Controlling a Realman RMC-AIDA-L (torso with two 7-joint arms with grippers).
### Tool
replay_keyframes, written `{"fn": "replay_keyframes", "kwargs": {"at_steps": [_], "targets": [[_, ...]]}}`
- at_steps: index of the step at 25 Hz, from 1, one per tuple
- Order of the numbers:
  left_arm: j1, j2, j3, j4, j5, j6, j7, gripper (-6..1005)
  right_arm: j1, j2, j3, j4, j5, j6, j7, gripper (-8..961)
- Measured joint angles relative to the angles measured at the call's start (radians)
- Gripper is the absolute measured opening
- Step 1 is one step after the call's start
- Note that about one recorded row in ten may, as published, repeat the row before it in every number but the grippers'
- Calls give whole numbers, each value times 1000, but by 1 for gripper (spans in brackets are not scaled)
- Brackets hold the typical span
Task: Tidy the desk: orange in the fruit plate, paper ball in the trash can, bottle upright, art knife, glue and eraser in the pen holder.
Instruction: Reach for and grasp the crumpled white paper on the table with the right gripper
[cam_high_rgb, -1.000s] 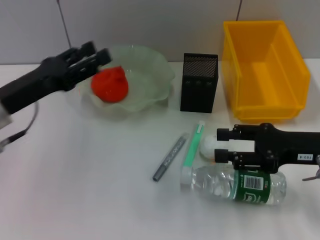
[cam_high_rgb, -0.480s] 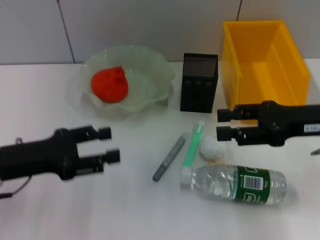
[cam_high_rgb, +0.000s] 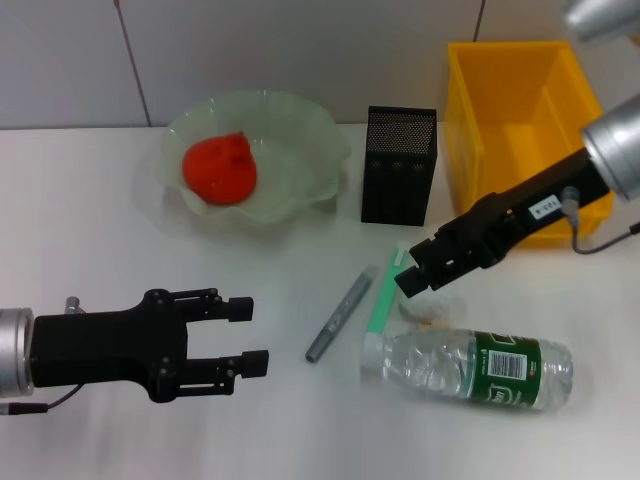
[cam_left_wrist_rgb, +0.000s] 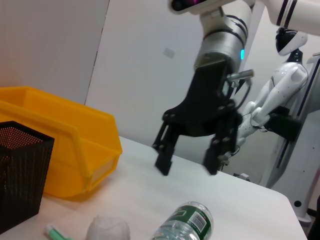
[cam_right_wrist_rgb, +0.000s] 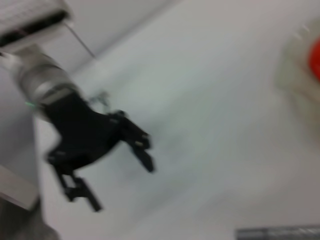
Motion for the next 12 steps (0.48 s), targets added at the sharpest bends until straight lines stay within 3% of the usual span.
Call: {"fn": "replay_keyframes", "kwargs": {"at_steps": [5,12], "targets": [[-5,-7,0,0,1,-11,0,721,32,10,-1,-8,-84,47,59,675],[-11,-14,0,-1,2,-32,1,721,62,47,-16,-18,-252,150,88,675]]}}
